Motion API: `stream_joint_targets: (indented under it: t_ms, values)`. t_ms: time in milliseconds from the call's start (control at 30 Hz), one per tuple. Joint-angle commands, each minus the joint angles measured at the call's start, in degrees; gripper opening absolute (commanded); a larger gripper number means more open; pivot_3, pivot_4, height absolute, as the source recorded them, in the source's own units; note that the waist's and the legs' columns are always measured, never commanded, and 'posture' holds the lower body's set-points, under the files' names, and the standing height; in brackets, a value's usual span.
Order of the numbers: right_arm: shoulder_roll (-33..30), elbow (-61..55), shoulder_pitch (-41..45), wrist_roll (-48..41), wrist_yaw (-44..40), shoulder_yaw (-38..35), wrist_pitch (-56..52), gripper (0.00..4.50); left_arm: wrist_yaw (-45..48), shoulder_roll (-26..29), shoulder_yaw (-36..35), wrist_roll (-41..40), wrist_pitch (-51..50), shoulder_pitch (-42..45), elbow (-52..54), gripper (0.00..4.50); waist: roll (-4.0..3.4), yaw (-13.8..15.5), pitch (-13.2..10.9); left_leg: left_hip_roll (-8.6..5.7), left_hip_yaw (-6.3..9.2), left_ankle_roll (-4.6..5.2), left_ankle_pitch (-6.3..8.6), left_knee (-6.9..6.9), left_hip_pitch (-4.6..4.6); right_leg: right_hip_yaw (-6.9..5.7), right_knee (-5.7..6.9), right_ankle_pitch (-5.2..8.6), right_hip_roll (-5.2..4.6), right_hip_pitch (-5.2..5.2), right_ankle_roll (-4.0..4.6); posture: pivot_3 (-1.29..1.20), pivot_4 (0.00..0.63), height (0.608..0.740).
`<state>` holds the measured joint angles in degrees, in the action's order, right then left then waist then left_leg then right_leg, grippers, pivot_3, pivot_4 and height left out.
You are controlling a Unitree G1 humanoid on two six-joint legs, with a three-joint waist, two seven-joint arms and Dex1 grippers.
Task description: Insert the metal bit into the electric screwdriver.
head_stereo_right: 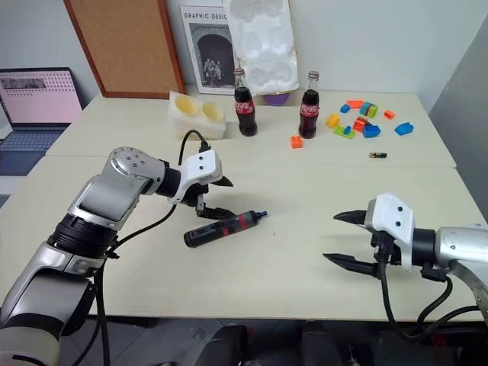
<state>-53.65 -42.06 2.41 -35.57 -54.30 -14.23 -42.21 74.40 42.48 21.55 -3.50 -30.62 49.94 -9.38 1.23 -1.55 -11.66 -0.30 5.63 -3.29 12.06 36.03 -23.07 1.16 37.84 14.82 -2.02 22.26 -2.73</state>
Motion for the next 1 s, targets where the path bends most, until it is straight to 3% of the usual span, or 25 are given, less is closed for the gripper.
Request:
stream_joint_targets:
  t_ms: [33, 367, 667, 1000]
  values:
    - [2.27, -4.19, -0.51, -2.2, 4.17, 1.51, -1.06, 4.02, 1.3, -0.48, 2.6, 1.69, -3.12, 1.28, 2.94, 4.5, 0.0, 0.03, 0.0, -0.01, 0.03, 0.0, 0.0, -0.02, -0.02, -0.02, -0.01, 0.03, 0.0, 0.0, -0.02, 0.0, 0.15, 0.74]
    - [8.42, -9.07, -1.49, -4.81, 11.31, 8.26, -1.96, 4.02, 0.82, -5.26, 6.22, 4.08, -3.25, 3.34, -1.6, 4.5, 0.01, -0.04, 0.0, 0.0, 0.14, 0.01, 0.0, 0.03, -0.06, -0.12, 0.09, 0.04, 0.01, 0.03, -0.03, 0.0, 0.15, 0.74]
    - [8.15, -9.08, -3.57, -1.62, 13.37, 9.89, 0.37, 4.02, -0.99, -10.65, 8.41, 7.54, -3.16, 6.54, -9.53, 4.5, 0.01, -0.02, 0.0, -0.01, 0.17, 0.01, 0.0, 0.01, -0.09, -0.15, 0.06, 0.04, 0.02, 0.05, -0.03, 0.0, 0.15, 0.74]
    - [7.19, -8.21, -4.9, -0.44, 13.41, 9.06, 2.53, 4.02, -0.88, -13.04, 8.83, 10.43, -3.08, 9.33, -15.3, 4.5, 0.01, -0.09, 0.0, -0.01, 0.17, 0.01, 0.0, 0.01, -0.09, -0.16, 0.04, 0.05, 0.02, 0.04, -0.04, 0.0, 0.15, 0.74]
